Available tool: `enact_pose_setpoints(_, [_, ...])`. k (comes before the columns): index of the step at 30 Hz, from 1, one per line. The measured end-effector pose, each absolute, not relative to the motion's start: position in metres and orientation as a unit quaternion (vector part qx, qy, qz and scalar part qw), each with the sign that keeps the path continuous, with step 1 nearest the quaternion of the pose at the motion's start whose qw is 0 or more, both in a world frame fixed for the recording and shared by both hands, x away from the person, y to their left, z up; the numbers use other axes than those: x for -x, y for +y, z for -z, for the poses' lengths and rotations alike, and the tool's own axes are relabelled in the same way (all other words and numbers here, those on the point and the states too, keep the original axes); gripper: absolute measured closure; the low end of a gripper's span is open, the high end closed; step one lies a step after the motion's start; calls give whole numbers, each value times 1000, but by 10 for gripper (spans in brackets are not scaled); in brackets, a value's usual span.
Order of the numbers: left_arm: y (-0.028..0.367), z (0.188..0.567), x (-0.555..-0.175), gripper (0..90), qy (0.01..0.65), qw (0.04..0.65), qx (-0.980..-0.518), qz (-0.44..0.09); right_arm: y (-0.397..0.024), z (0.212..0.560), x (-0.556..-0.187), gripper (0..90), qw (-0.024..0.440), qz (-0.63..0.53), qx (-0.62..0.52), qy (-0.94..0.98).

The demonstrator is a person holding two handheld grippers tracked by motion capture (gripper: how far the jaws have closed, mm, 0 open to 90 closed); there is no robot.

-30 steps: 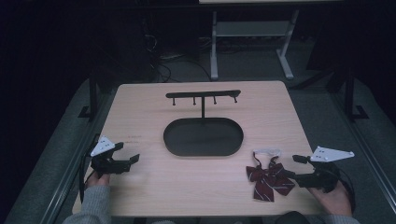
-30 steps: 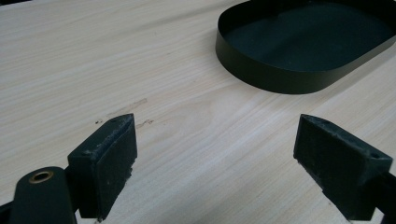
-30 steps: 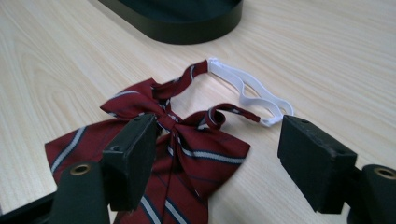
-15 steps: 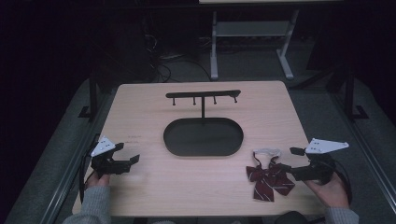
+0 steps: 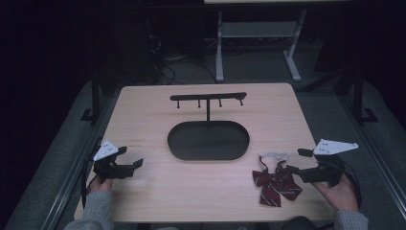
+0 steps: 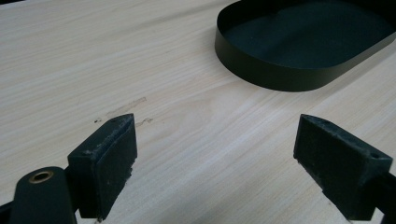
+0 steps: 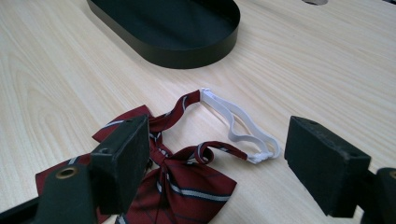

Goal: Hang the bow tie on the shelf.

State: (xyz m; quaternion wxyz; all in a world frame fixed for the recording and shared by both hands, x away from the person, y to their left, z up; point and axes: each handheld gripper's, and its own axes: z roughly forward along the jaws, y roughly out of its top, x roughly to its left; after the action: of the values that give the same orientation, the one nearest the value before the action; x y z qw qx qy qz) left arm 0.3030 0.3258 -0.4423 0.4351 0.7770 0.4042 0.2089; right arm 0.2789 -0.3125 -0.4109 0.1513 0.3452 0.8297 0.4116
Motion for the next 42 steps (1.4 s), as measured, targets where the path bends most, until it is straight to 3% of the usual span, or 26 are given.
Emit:
enact_pose_setpoints(11, [325,442,-303,130,401,435,-779,-209,-305,398,-299,246,156,-397,-328,843])
enact_pose_setpoints(28, [324,442,-303,130,402,434,-779,-208,-280,399,-340,351,118,-355,-293,880])
enact_pose_setpoints(42, [324,443,-304,130,402,434,-780,-205,-273,429,-371,443,70,-308,-311,896])
